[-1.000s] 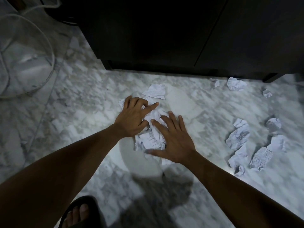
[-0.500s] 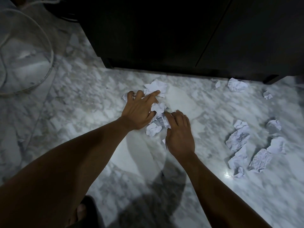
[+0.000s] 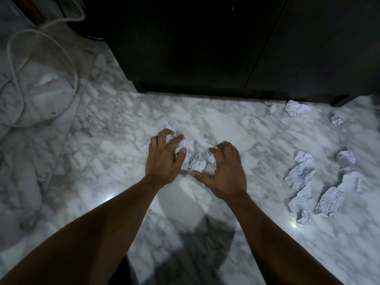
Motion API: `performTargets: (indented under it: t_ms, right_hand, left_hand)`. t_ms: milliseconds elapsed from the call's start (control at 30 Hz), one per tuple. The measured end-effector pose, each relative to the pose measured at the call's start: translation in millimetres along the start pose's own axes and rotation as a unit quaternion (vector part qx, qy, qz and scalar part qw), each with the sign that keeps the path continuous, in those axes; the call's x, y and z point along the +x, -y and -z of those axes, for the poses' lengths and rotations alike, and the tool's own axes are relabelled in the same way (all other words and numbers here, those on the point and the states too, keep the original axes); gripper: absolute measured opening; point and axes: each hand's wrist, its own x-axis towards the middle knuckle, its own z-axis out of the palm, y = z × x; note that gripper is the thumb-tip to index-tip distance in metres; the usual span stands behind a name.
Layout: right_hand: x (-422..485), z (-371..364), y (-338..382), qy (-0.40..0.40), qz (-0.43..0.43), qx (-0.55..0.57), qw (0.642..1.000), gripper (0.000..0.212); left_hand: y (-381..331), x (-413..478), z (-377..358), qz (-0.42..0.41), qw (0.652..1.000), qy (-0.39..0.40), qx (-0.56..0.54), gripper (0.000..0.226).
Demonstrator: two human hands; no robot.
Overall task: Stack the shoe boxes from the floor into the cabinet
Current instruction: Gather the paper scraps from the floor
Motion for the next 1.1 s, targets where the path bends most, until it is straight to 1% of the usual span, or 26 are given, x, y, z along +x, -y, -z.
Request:
performTargets:
  t_ms: [33, 67, 133, 200, 300, 333, 400, 467, 533, 567, 600, 633, 667, 700, 767, 800, 833, 900, 967, 1000, 1067, 1100]
  right_hand:
    - [1.0, -0.4, 1.6, -0.001, -0.001, -0.017, 1.0, 0.085]
    - [1.7, -1.9, 2.4, -0.009, 0.0, -0.031, 0.999, 0.078]
    - [2.6, -4.2, 4.1, -0.033, 0.003, -0.036, 0.999, 0.054]
    - [2.4, -5.1, 4.6, -0.05, 0.0, -0.027, 0.998, 0.036]
    - [1.6, -3.5, 5.2, -0.064, 0.005, -0.01, 0.998, 0.019]
    - [0.9, -3.0, 5.0, -0.064, 0.002, -0.003, 0.998, 0.023]
    - [0.5, -0.4, 5.9, -0.044, -0.009, 0.001, 0.999, 0.048]
    - [0.4, 1.0, 5.3, -0.021, 0.004, -0.032, 0.999, 0.071]
    - [0.5, 2.1, 3.2, 0.021, 0.024, -0.07, 0.997, 0.088]
    - [0.7, 3.1, 2.3, 0.041, 0.03, -0.08, 0.996, 0.093]
    - [0.8, 2.5, 0.5, 0.05, 0.037, -0.081, 0.995, 0.094]
    - [0.7, 1.0, -1.3, 0.051, 0.045, -0.078, 0.995, 0.089]
    - [0.2, -0.3, -2.5, 0.047, 0.051, -0.075, 0.995, 0.082]
    - [-0.1, -0.9, -3.3, 0.043, 0.055, -0.075, 0.995, 0.077]
    - [0.0, -1.5, -4.9, 0.042, 0.066, -0.068, 0.995, 0.07]
    - [0.0, -0.9, -5.5, 0.033, 0.075, -0.056, 0.995, 0.062]
    - [-0.3, 0.0, -6.8, 0.022, 0.082, -0.036, 0.996, 0.053]
    - [1.4, 3.6, -8.3, 0.031, 0.083, 0.009, 0.996, 0.049]
    - [4.0, 10.7, -8.0, 0.077, 0.071, 0.028, 0.994, 0.055]
    - [5.0, 14.4, -8.5, 0.108, 0.067, 0.024, 0.992, 0.064]
    - [6.0, 24.7, -13.4, 0.185, 0.079, -0.005, 0.98, 0.09]
    - [6.1, 29.7, -18.4, 0.22, 0.094, -0.025, 0.971, 0.103]
  left_hand:
    - [-0.1, -3.1, -0.5, 0.011, 1.0, 0.003, -0.007, 0.061]
    - [-0.5, -6.1, -1.7, 0.022, 1.0, 0.006, -0.004, 0.064]
    - [-1.8, -11.9, -5.9, 0.05, 0.998, 0.013, 0.029, 0.066]
    - [-3.8, -15.0, -11.1, 0.089, 0.994, 0.029, 0.062, 0.064]
    - [-5.2, -16.3, -15.2, 0.092, 0.991, 0.028, 0.089, 0.058]
    - [-5.3, -17.8, -15.9, 0.086, 0.992, 0.022, 0.09, 0.054]
    - [-5.4, -21.8, -16.4, 0.062, 0.995, 0.006, 0.082, 0.043]
    - [-4.5, -25.1, -16.6, 0.036, 0.998, -0.013, 0.041, 0.034]
    - [-3.7, -27.8, -15.9, 0.019, 0.999, -0.029, -0.005, 0.037]
    - [-3.5, -29.2, -14.6, 0.009, 0.999, -0.029, -0.015, 0.046]
    - [-3.2, -30.3, -14.0, -0.002, 1.0, -0.025, -0.016, 0.058]
    - [-2.4, -31.1, -14.2, -0.015, 1.0, -0.021, -0.012, 0.071]
    - [-1.8, -31.3, -14.6, -0.027, 0.999, -0.02, -0.007, 0.076]
    - [-1.1, -31.3, -15.0, -0.037, 0.999, -0.021, -0.006, 0.073]
    - [2.5, -30.9, -16.2, -0.051, 0.998, -0.027, -0.019, 0.053]
    - [3.4, -30.9, -15.8, -0.054, 0.998, -0.029, -0.03, 0.042]
    - [2.7, -31.7, -14.5, -0.054, 0.997, -0.025, -0.041, 0.037]
    - [2.0, -34.2, -11.9, -0.052, 0.997, -0.006, -0.064, 0.043]
    - [2.9, -36.4, -8.2, -0.065, 0.995, 0.015, -0.075, 0.049]
    - [5.1, -37.1, -7.1, -0.073, 0.994, 0.028, -0.077, 0.056]
    - [10.3, -37.2, -4.9, -0.088, 0.992, 0.049, -0.072, 0.072]
    - [11.8, -36.9, -3.8, -0.093, 0.992, 0.057, -0.064, 0.077]
